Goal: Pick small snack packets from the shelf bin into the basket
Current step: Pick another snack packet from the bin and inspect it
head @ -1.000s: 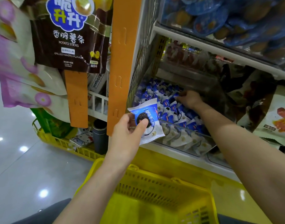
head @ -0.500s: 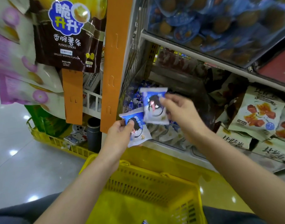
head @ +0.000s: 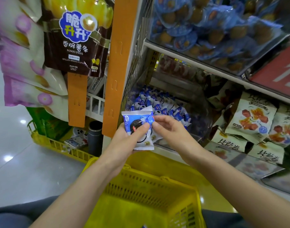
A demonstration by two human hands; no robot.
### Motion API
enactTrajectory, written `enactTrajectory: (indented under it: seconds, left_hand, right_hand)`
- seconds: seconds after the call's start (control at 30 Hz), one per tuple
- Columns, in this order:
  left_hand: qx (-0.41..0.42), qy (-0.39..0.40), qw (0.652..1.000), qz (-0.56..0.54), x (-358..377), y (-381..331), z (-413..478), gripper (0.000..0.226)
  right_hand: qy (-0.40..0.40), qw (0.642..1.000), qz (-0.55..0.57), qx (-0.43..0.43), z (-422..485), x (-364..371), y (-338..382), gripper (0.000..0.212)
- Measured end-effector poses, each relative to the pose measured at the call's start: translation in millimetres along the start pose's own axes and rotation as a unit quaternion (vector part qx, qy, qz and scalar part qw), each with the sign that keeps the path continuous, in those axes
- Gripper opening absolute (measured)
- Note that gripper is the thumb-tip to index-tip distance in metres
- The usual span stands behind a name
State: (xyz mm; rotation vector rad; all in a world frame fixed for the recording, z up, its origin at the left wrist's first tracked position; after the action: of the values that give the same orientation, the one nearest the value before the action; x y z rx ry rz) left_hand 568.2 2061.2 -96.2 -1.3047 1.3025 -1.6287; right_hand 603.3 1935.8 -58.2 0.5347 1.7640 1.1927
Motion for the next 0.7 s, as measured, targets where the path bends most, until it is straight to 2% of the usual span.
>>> enactTrajectory:
  seconds: [0.1,0.2,0.27,0.33,0.4,0.47,0.57,0.7]
  left_hand:
    - [-0.01,-0.014,1.0,0.024,-3.2,0.4,3.0,0.044]
    - [-0.026,-0.026,0.997,0.061,-6.0,2.3,5.9,0.042]
    - [-0.031,-0.034,0.998,0.033,-7.7,2.3,8.1,0.036]
    - [-0.031,-0.051,0.998,-0.003,-11.0,0.0,9.9,0.031]
    - [-0.031,-0.062,0.997,-0.016,-15.0,-3.1,12.3,0.03]
    - [-0.025,-0.06,0.998,-0.017,-16.5,-5.9,15.3,0.03]
    - [-0.016,-0.058,0.998,-0.019,-17.7,-8.6,18.9,0.03]
    - [-0.013,-0.055,0.998,-0.031,-19.9,-9.3,22.6,0.029]
  right_hand:
    - [0.057,0.997,0.048,0.015,-0.2,2.5,-3.5,0.012]
    - [0.044,0.997,0.054,0.025,4.0,-4.6,-8.0,0.01]
    - [-0.01,0.999,0.031,0.031,14.2,-21.9,-10.5,0.016]
    - [-0.111,0.993,0.029,0.015,31.5,-50.5,-13.4,0.029]
    - [-0.214,0.977,0.014,0.002,52.0,-79.3,-16.3,0.031]
    - [-0.282,0.959,-0.032,0.023,74.6,-99.4,-24.2,0.033]
    - [-0.314,0.938,-0.121,0.081,104.9,-112.4,-41.1,0.03]
    - [-0.27,0.937,-0.205,0.09,133.0,-110.6,-51.5,0.025]
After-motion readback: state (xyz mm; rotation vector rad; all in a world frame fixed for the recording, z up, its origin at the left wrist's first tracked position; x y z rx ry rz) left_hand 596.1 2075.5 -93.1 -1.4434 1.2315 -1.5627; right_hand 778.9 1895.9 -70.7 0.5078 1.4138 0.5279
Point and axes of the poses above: each hand's wrist, its own z-axis towards the middle knuckle, its own x-axis out of the palm, y = z × x, the point moved 5 cm from there along z, towards the middle knuckle, and after that the axes turned 15 degrees about y, right-handed, at the moved point
